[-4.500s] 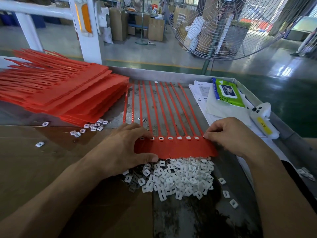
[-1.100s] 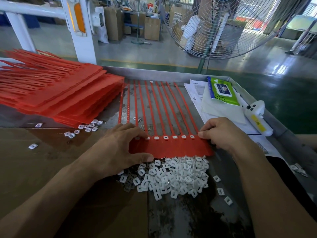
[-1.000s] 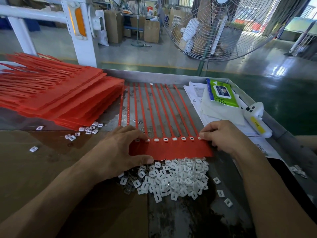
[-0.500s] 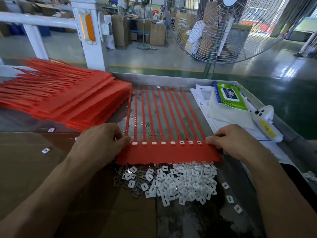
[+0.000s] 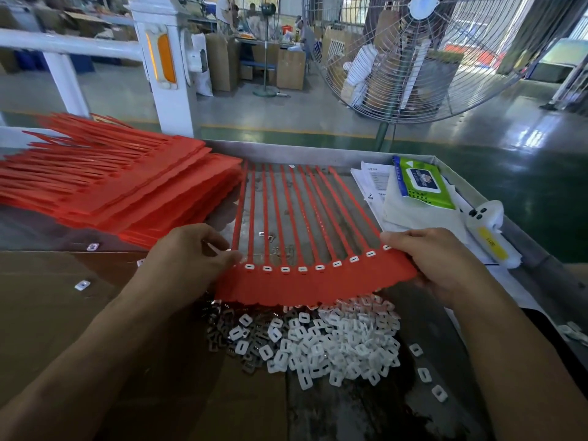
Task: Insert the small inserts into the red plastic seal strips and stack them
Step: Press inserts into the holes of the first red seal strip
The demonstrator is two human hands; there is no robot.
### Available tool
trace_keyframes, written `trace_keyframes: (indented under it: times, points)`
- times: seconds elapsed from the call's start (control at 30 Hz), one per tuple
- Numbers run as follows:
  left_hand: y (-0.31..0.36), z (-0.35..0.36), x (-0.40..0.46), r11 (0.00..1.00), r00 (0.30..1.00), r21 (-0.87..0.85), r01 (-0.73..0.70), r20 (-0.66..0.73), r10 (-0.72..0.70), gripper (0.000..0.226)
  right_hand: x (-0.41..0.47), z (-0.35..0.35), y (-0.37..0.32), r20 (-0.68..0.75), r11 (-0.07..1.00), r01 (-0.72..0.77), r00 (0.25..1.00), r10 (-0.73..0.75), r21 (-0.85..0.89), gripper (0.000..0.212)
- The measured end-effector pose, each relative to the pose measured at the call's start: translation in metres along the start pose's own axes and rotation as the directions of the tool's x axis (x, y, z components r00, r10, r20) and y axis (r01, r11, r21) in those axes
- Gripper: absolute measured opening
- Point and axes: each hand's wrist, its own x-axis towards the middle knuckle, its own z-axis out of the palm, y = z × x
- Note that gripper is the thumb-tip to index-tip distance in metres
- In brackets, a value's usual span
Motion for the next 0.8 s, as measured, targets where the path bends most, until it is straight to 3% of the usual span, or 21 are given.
trace_keyframes:
  times: [0.13,0.27,0.4,0.8]
  points:
    - [-0.001,-0.003,0.004,0.937,0.99,-0.324,0.128,0.098,-0.101,0.028,0.0,0.001,0.0,0.015,1.0,-0.006,1.0,0.006,0.022,0.026]
    - [-0.005,-0.003,0.008,0.905,0.964,-0.369,0.213,0.227,-0.135,0.021,-0.003,0.005,-0.003,0.022,0.995,0.021,1.0,-0.019,-0.094,0.02]
    - [-0.005,-0.002,0.009,0.877,0.939,-0.417,0.241,0.327,-0.102,0.01,-0.005,0.005,-0.004,-0.004,0.996,0.038,0.999,-0.039,-0.081,0.014]
    - [0.008,0.006,-0.001,0.815,0.993,-0.576,0.068,0.122,0.004,0.011,-0.006,-0.008,-0.01,-0.096,0.982,0.177,0.981,-0.171,0.063,0.016]
